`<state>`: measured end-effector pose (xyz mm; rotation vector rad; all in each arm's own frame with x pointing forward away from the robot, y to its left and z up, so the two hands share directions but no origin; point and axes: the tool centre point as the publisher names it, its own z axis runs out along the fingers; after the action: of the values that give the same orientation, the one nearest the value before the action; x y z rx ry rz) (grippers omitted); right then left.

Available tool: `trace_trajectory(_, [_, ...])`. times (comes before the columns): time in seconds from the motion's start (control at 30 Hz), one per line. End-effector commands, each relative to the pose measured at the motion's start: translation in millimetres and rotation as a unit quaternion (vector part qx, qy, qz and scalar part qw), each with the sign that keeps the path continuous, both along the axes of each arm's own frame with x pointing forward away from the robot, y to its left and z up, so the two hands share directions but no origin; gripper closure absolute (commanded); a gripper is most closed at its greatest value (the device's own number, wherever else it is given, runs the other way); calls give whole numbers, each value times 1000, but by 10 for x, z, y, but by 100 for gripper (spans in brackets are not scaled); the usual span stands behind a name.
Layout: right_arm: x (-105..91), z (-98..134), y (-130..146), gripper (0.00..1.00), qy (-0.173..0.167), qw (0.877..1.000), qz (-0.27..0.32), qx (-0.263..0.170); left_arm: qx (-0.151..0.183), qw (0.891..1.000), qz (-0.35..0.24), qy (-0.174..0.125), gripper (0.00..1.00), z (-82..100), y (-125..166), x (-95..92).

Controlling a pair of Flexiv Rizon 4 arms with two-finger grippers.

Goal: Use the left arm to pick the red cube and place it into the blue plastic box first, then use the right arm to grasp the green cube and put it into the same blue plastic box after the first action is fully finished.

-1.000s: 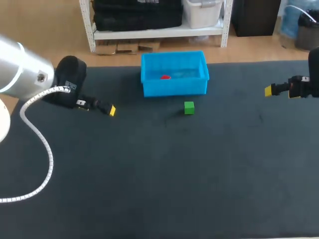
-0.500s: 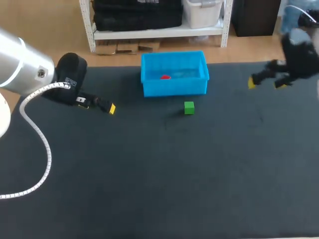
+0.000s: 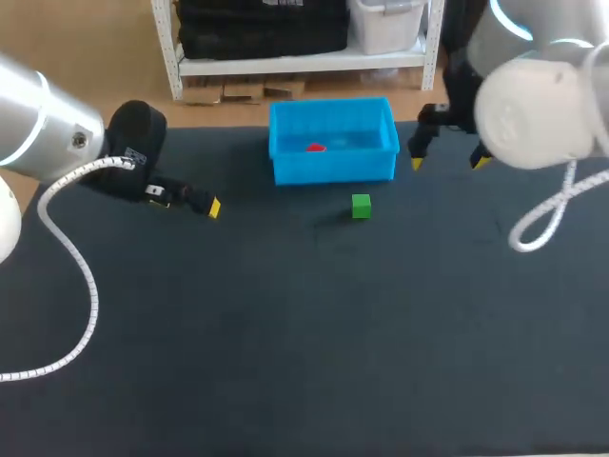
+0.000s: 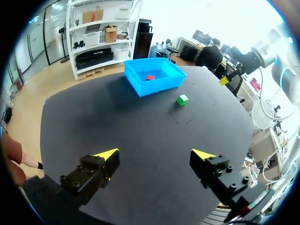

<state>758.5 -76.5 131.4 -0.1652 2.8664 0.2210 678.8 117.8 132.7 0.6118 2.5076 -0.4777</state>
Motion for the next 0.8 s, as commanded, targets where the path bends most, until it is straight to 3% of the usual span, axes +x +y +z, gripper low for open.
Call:
trace_trajectory(0.03, [89,-112,147,0,16,999,-11,-37,-2,1000,-2,0,0,-9,7,15])
trace_trajectory(0.2, [137,-200,318,0,49,998,-8,-41,-2,1000,-2,0,0,-9,7,15])
trace_trajectory(0.73, [137,-200,318,0,49,998,-8,-41,-2,1000,-2,0,0,-9,7,15])
trace_trajectory(0.8, [155,-215,318,0,37,998,-13,-38,-2,1000,-2,0,0,-9,7,15])
